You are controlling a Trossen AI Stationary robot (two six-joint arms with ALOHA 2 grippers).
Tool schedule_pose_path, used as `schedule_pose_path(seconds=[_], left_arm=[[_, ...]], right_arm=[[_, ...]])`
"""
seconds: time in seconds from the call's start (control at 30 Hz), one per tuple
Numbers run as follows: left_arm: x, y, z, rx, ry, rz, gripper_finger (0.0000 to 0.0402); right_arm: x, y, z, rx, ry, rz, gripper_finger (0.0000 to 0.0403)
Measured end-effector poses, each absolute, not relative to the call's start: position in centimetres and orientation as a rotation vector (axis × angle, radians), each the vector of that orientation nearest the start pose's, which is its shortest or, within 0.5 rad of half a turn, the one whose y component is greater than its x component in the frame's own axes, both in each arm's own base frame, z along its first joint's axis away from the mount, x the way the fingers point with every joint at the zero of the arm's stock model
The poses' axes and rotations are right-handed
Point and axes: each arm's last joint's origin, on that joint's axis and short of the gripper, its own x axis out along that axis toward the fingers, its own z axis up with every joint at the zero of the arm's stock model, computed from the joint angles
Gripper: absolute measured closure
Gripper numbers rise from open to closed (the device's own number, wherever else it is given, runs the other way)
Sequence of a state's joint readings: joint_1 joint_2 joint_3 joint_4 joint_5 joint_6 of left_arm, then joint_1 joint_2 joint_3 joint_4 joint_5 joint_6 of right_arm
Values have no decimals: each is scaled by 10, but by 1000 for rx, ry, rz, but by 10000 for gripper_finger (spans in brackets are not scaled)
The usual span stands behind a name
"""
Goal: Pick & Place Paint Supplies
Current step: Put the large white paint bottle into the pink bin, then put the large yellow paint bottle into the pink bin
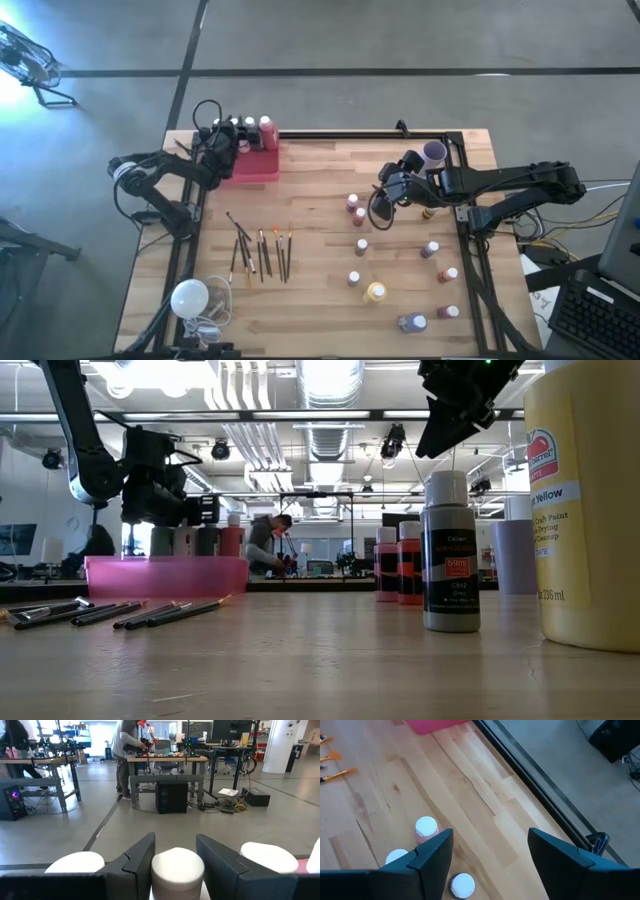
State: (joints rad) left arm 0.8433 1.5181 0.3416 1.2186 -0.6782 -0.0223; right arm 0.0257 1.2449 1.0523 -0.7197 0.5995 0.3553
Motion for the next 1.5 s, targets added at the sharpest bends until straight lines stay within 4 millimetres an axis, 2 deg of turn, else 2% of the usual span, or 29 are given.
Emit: schedule_pose_path(seconds=[0.27,0.53,0.67,0.83,1.0,1.13,1.33,1.5], left_arm=[[150,195,169,-10,-62,1492,250],[148,193,180,14,-97,1488,194],[146,190,193,51,-132,1490,189],[145,187,225,113,-240,1440,190],[147,175,264,155,-381,1280,191],[151,161,294,170,-430,1081,192],[162,140,331,141,-343,647,193],[171,124,346,58,-196,466,193]], right_arm=[[244,-10,293,40,768,-678,163],[244,-10,293,40,768,-678,145],[244,-10,293,40,768,-678,132],[244,-10,293,39,768,-678,119],[244,-10,293,39,768,-678,106],[244,-10,293,25,773,-673,96],[244,-10,293,25,773,-673,79],[244,-10,293,25,773,-673,64]])
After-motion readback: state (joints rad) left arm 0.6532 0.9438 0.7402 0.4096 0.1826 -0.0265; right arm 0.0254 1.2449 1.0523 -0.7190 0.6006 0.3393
